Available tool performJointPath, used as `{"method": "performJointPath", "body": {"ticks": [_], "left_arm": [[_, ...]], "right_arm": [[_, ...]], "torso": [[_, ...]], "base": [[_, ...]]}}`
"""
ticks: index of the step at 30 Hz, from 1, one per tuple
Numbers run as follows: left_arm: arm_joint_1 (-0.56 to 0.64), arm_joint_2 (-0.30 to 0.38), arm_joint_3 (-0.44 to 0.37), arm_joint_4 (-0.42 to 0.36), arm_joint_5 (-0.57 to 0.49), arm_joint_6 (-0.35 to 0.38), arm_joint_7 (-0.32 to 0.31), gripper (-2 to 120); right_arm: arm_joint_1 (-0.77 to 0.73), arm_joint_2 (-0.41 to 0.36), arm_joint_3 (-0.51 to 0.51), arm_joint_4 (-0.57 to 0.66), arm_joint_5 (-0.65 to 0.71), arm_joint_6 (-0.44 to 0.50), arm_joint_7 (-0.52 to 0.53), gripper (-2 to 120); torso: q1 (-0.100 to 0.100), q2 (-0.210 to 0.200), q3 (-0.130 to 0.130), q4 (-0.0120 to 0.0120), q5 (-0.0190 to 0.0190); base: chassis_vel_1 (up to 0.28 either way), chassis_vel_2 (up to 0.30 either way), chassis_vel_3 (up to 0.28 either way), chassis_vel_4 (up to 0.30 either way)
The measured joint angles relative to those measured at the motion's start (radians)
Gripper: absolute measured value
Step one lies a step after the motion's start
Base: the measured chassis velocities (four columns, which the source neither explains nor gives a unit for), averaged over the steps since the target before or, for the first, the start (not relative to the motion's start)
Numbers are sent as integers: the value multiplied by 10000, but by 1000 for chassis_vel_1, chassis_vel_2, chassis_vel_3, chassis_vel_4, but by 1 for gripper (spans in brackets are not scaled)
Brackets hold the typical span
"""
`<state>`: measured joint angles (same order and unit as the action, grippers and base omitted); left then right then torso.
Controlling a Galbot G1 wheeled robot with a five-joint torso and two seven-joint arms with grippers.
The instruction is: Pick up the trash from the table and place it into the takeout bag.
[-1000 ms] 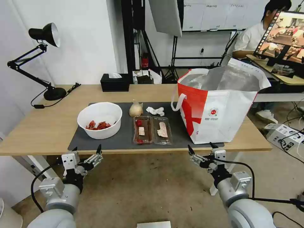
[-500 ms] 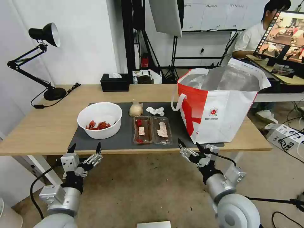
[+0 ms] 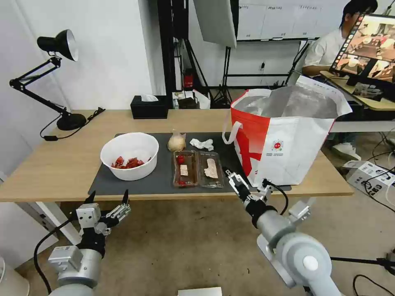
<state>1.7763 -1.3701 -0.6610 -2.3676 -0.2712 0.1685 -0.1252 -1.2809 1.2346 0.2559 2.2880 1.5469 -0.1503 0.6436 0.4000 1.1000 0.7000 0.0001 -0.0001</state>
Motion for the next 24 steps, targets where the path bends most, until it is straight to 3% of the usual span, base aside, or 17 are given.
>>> {"method": "performJointPath", "body": {"ticks": [6, 24], "left_arm": [[50, -73, -91, 52, 84, 7, 3, 100], [366, -257, -395, -33, 297, 0, 2, 100]], "right_arm": [[565, 561, -410, -488, 161, 345, 971, 100], [1237, 2192, -929, -1774, -156, 361, 1527, 100]], "torso": [[1, 0, 0, 0, 0], [1, 0, 0, -1, 0]], "base": [[0, 0, 0, 0], [0, 0, 0, 0]]}}
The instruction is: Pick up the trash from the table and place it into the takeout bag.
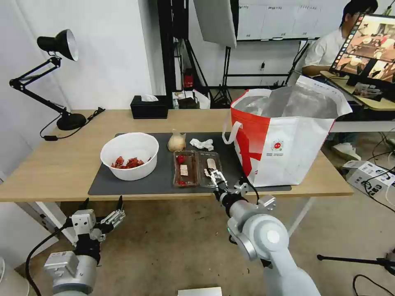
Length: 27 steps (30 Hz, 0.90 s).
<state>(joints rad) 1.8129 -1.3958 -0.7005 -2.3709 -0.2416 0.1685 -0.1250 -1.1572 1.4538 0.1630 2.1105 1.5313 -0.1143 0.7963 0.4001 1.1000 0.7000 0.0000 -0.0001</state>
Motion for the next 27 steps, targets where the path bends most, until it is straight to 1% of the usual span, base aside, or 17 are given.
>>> {"method": "performJointPath", "body": {"ticks": [6, 14, 27], "left_arm": [[52, 21, -8, 37, -10, -3, -8, 100], [26, 33, 32, 116, -9, -9, -11, 100], [-101, 240, 23, 281, -12, -45, 50, 100]], "right_arm": [[186, 273, -71, -265, -174, -18, 96, 100], [321, 416, -74, -466, -297, -22, 189, 100], [436, 667, -105, -721, -445, -20, 308, 100]], "torso": [[-1, 0, 0, 0, 0], [0, 0, 0, 0, 0], [-1, 0, 0, 0, 0]], "base": [[0, 0, 0, 0], [0, 0, 0, 0], [0, 0, 0, 0]]}}
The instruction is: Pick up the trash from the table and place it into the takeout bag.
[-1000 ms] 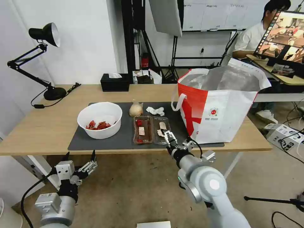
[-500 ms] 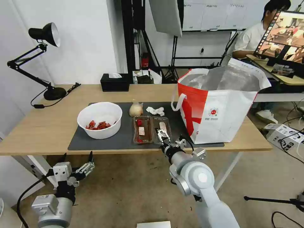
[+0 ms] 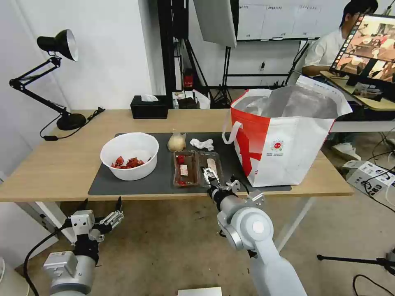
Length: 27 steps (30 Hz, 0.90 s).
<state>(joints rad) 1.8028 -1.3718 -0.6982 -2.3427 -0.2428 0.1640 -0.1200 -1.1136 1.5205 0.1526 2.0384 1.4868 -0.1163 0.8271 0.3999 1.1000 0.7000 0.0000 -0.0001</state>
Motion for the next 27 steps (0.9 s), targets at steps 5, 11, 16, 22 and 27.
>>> {"method": "performJointPath", "body": {"ticks": [5, 11, 16, 22, 27], "left_arm": [[-44, 72, -3, 44, -16, -6, 0, 100], [-66, 90, -8, 78, -24, -13, 0, 100], [-68, 98, -38, 82, -29, -21, 0, 100], [-62, 95, -60, 81, -32, -28, 0, 100], [-20, 35, -73, 52, -28, -39, -1, 100]], "right_arm": [[94, 103, -29, -91, -36, 4, 0, 100], [163, 187, -54, -223, -93, 5, 11, 100], [243, 229, -80, -299, -124, 13, 37, 100], [328, 266, -102, -384, -142, 27, 51, 100], [410, 308, -103, -482, -176, 36, 52, 100]], "torso": [[0, 0, 0, 0, 0], [0, 0, 0, 0, 0], [0, 0, 0, 0, 0], [0, 1, 0, 0, 0], [0, 1, 0, 0, 0]], "base": [[0, 0, 0, 0], [0, 0, 0, 0], [0, 0, 0, 0], [0, 0, 0, 0], [0, 0, 0, 0]]}}
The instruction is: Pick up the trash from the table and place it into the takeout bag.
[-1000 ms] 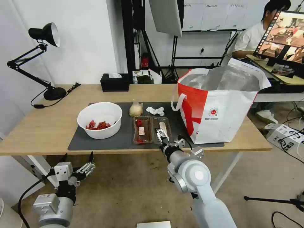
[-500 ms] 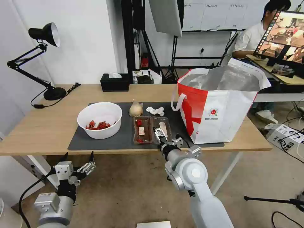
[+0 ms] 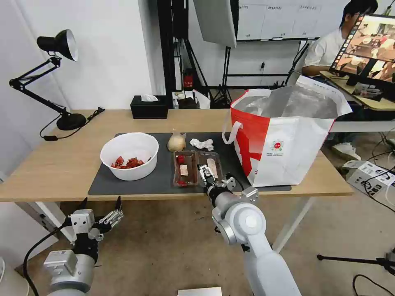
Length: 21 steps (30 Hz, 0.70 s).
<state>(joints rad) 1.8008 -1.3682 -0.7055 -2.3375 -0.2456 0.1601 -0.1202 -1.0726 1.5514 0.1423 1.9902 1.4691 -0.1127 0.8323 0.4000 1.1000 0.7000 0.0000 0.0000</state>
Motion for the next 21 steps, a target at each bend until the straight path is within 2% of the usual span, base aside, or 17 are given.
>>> {"method": "performJointPath", "body": {"ticks": [9, 21], "left_arm": [[32, -39, -40, -44, 16, -29, 0, 100], [91, -35, -74, -57, 37, -196, 0, 100]], "right_arm": [[171, 15, -27, -89, -168, 25, -29, 100], [248, -164, -310, 358, -1356, -24, -603, 100]], "torso": [[0, -1, 0, 0, 0], [1, -1, 0, 0, 0]], "base": [[0, 0, 0, 0], [0, 0, 0, 0]]}}
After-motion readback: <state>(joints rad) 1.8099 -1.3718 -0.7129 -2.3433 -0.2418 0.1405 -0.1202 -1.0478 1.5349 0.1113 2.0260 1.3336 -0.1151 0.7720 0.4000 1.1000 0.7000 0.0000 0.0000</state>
